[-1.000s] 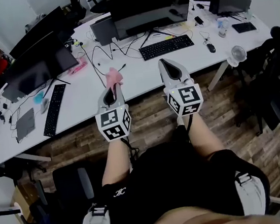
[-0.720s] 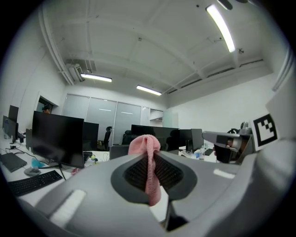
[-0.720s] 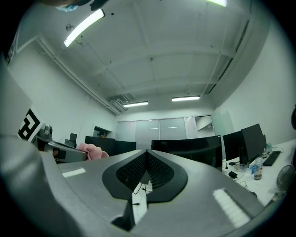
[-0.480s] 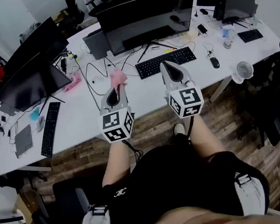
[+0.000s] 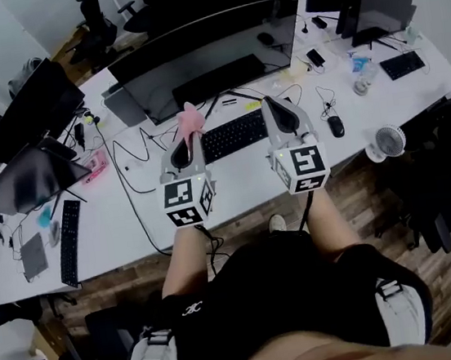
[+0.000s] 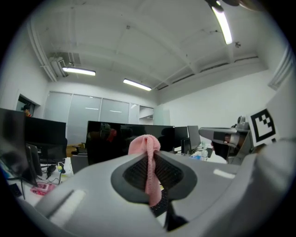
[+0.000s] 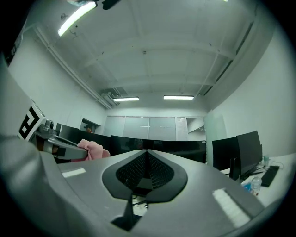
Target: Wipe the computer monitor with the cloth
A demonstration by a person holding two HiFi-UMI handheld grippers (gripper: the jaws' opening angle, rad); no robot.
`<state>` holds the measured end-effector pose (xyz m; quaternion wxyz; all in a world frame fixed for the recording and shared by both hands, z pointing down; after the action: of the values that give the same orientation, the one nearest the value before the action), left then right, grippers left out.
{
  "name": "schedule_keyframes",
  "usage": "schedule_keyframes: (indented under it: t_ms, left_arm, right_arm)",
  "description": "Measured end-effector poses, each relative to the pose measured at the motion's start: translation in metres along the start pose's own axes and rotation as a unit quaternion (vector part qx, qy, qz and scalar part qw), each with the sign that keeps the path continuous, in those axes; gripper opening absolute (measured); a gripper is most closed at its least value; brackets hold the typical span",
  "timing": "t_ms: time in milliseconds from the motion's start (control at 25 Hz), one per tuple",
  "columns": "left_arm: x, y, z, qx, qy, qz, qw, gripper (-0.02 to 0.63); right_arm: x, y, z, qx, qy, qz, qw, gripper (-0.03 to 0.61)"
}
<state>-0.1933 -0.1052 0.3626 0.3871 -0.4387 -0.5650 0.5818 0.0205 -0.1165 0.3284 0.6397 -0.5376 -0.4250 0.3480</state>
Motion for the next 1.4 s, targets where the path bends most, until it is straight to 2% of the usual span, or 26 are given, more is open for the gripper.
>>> schedule_keyframes:
  t_ms: [80,400,520,640,760,1000,1280,1400]
  left_arm:
    - [-0.028,0.003,-0.013,-0.013,-0.006,-0.001,0.9999,0.067]
    - [-0.111,0.003,-0.052,-0.009,-0.028,0.02,0.9994,0.067]
    - [-0.13,0.001,-0.055,-0.009,-0.034,0.031,0.9989,0.067]
    - [-0.146,0.01,-0.056,-0.009,-0.045,0.021,0.9987,0.067]
    - [-0.161,0.021,-0.057,-0.028,-0.063,0.016,0.9975,0.067]
    - [-0.191,0.048,-0.065,-0.078,-0.09,-0.006,0.9929,0.067]
    - [-0.243,0.084,-0.093,-0.183,-0.127,-0.036,0.9742,0.067]
    - [-0.266,0.094,-0.105,-0.171,-0.159,-0.027,0.972,0.067]
  right_arm:
    - [-0.01,-0.004,-0.022,0.01,-0.002,0.002,1.0,0.002]
    - [-0.042,-0.023,-0.108,-0.005,-0.016,0.021,1.0,0.002]
    - [-0.047,-0.026,-0.125,-0.008,-0.025,0.024,0.999,0.002]
    - [-0.045,-0.031,-0.135,-0.017,-0.028,0.026,0.999,0.002]
    - [-0.038,-0.029,-0.149,-0.05,-0.041,0.011,0.998,0.002]
    - [-0.027,-0.033,-0.168,-0.045,-0.058,0.013,0.997,0.002]
    - [-0.012,-0.039,-0.189,-0.044,-0.077,0.021,0.996,0.002]
    - [-0.008,-0.038,-0.195,-0.047,-0.078,0.02,0.996,0.002]
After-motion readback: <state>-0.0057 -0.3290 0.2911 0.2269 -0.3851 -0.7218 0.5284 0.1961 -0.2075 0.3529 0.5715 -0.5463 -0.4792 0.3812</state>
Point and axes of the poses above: the fingertips, and each gripper's own axes: x backward along the fingers, z to its left, y out of its top, the point moved 5 cm from there along x, backward along the fingers, and after that the axes turned 1 degree about y, right-handed, at the moved point
